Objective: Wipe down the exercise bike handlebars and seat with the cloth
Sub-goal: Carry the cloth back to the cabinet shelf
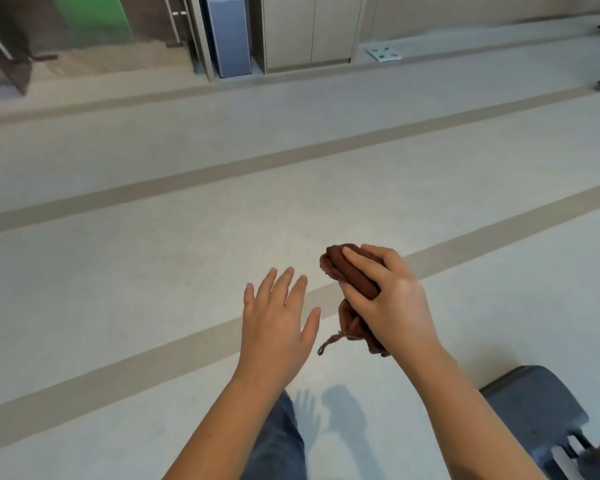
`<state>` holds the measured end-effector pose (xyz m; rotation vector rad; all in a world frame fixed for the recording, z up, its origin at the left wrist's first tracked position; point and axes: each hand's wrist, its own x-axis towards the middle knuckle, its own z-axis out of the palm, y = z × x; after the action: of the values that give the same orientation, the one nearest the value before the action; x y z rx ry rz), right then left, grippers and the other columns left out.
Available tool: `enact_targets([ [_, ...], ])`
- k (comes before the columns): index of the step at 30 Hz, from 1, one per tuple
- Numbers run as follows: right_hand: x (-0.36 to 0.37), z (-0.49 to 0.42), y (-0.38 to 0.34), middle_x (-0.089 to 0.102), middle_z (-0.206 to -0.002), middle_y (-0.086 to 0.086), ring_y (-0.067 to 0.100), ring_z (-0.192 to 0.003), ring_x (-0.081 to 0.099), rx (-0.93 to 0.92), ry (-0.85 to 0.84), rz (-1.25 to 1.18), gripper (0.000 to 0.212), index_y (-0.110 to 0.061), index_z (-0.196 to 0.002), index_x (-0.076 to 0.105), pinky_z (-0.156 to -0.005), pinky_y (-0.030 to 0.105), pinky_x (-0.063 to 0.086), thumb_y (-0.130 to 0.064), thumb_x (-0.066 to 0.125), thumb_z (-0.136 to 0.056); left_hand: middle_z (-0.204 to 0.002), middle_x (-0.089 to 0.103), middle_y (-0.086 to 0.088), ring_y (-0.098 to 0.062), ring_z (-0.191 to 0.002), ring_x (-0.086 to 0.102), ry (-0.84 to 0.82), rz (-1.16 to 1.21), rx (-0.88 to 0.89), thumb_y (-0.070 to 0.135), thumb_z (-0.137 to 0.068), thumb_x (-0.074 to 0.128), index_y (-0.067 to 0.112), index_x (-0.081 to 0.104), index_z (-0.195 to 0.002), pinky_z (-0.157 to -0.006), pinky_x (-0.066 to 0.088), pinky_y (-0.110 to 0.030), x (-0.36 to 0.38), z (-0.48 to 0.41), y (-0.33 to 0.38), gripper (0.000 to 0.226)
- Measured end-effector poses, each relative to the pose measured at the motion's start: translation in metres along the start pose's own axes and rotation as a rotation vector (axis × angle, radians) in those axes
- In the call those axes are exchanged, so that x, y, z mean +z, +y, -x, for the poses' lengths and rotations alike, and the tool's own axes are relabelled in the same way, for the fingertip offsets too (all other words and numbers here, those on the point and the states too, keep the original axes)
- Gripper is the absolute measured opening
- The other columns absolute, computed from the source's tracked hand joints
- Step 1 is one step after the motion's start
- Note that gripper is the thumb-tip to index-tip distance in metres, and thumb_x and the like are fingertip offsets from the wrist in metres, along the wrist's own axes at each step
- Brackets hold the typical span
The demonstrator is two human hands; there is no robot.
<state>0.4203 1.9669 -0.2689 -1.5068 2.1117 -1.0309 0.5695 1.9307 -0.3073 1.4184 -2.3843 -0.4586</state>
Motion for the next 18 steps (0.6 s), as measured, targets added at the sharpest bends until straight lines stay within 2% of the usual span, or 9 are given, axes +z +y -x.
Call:
enact_targets([
  [4, 0.022, -0.104, -0.019, 0.049, -0.130, 0.000, 0.032, -0.094, 0.065, -0.014, -0.050, 0.021, 0.040, -0.025, -0.122, 0.060, -0.080, 0.046, 0.054, -0.019, 0.066, -0.083, -0.147, 0.033, -0.005, -0.024, -0.138, 0.019, 0.019, -0.029, -0.045, 0.039, -0.092, 0.041, 0.017, 0.039, -0.135, -0.111, 0.007, -0.045, -0.017, -0.095, -0.039, 0.048],
  [6, 0.031, -0.150, -0.028, 0.051, -0.129, -0.001, 0.030, -0.098, 0.063, -0.030, -0.031, 0.024, 0.040, -0.026, -0.121, 0.060, -0.083, 0.045, 0.053, -0.019, 0.067, -0.082, -0.144, 0.038, -0.007, -0.027, -0.136, 0.024, 0.051, -0.016, -0.032, 0.036, -0.091, 0.046, 0.015, 0.043, -0.132, -0.111, 0.011, -0.048, -0.030, -0.144, -0.053, 0.047],
  [9, 0.044, -0.212, -0.033, 0.055, -0.126, -0.001, 0.020, -0.108, 0.059, -0.072, 0.030, 0.054, 0.040, -0.025, -0.119, 0.062, -0.092, 0.033, 0.049, -0.019, 0.070, -0.080, -0.139, 0.044, -0.011, -0.030, -0.134, 0.030, 0.077, -0.033, 0.013, 0.032, -0.089, 0.051, 0.011, 0.048, -0.128, -0.109, 0.015, -0.051, -0.041, -0.211, -0.066, 0.044],
  [12, 0.053, -0.267, -0.027, 0.056, -0.123, -0.001, 0.015, -0.107, 0.058, -0.061, 0.047, 0.038, 0.041, -0.024, -0.118, 0.063, -0.090, 0.021, 0.042, -0.018, 0.072, -0.078, -0.136, 0.048, -0.012, -0.032, -0.131, 0.035, 0.052, -0.060, 0.045, 0.032, -0.087, 0.054, 0.011, 0.051, -0.125, -0.107, 0.017, -0.051, -0.039, -0.263, -0.071, 0.043],
  [14, 0.056, -0.304, -0.019, 0.057, -0.122, -0.001, 0.015, -0.107, 0.059, -0.053, 0.060, 0.028, 0.040, -0.024, -0.117, 0.064, -0.090, 0.020, 0.042, -0.018, 0.071, -0.078, -0.139, 0.044, -0.010, -0.029, -0.134, 0.031, 0.010, -0.050, 0.048, 0.035, -0.089, 0.051, 0.014, 0.049, -0.128, -0.107, 0.011, -0.047, -0.032, -0.295, -0.074, 0.044],
  [16, 0.058, -0.346, -0.008, 0.057, -0.123, -0.001, 0.015, -0.108, 0.059, -0.052, 0.069, 0.025, 0.041, -0.024, -0.118, 0.063, -0.093, 0.024, 0.045, -0.018, 0.070, -0.079, -0.147, 0.032, -0.004, -0.023, -0.139, 0.017, -0.016, -0.039, 0.047, 0.041, -0.092, 0.039, 0.020, 0.039, -0.135, -0.108, -0.003, -0.040, -0.019, -0.335, -0.078, 0.048],
  [18, 0.059, -0.392, 0.007, 0.056, -0.124, -0.002, 0.014, -0.109, 0.057, -0.048, 0.075, 0.012, 0.041, -0.024, -0.120, 0.062, -0.096, 0.029, 0.047, -0.019, 0.069, -0.080, -0.150, 0.026, -0.001, -0.020, -0.140, 0.011, 0.005, -0.046, 0.051, 0.044, -0.093, 0.034, 0.023, 0.034, -0.138, -0.107, -0.009, -0.037, -0.006, -0.384, -0.080, 0.050],
])
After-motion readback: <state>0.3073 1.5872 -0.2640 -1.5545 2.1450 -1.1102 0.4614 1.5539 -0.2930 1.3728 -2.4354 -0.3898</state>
